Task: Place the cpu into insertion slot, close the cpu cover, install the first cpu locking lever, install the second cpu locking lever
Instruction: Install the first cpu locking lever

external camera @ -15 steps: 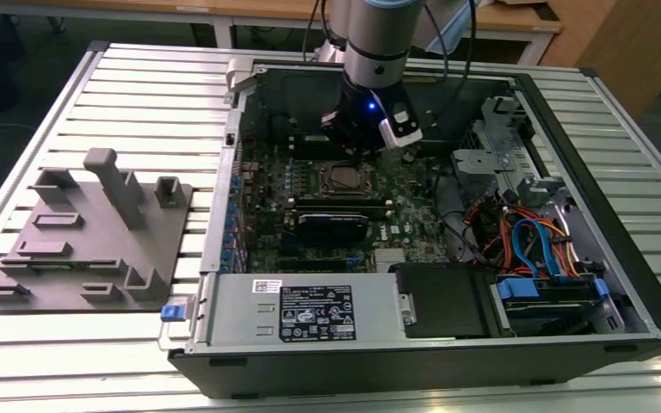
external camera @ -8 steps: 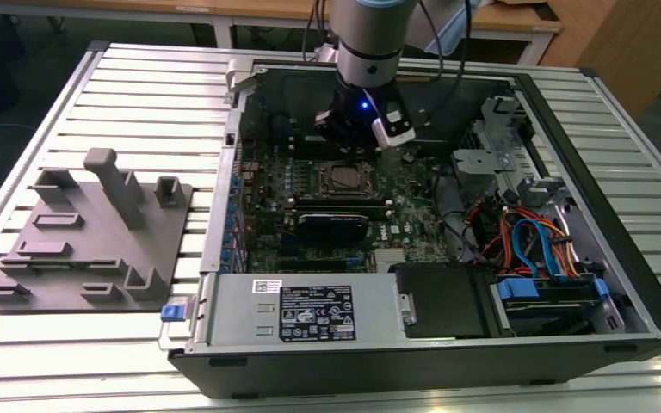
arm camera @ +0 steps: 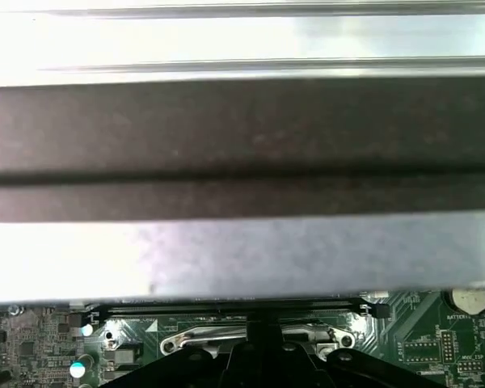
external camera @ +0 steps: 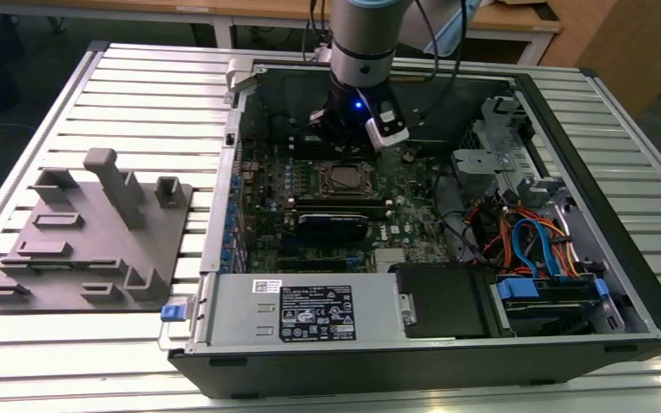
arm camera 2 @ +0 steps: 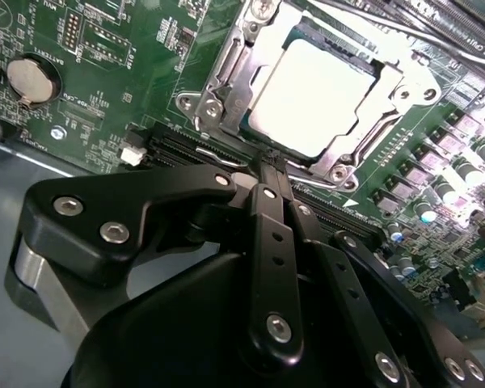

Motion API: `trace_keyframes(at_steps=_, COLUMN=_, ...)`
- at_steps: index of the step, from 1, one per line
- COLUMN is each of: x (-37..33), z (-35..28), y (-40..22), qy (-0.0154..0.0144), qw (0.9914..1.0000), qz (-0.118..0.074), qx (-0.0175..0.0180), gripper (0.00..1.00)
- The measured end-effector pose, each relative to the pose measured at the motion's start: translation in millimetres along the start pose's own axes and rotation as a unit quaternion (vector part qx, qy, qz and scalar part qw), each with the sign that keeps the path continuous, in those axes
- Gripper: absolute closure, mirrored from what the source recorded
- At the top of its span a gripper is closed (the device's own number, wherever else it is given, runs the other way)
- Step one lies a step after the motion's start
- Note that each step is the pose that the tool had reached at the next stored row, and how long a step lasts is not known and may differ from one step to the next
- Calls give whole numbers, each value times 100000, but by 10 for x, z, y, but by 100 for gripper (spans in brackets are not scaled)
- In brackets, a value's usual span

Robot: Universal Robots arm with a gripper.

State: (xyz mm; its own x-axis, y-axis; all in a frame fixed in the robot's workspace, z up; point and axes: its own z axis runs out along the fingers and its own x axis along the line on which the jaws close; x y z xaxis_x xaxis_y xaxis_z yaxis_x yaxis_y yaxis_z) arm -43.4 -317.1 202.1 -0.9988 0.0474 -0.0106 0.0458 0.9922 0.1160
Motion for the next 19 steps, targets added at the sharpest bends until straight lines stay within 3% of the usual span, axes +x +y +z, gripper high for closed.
trace_keyframes(at_steps=8, x=-2, z=0, y=6, qy=147, qw=99992, qz=-1216, qx=-62, gripper=89)
trace_keyframes(at_steps=19, x=-43, z=2, y=39, qy=153, qw=99992, qz=-1253, qx=-66, gripper=89)
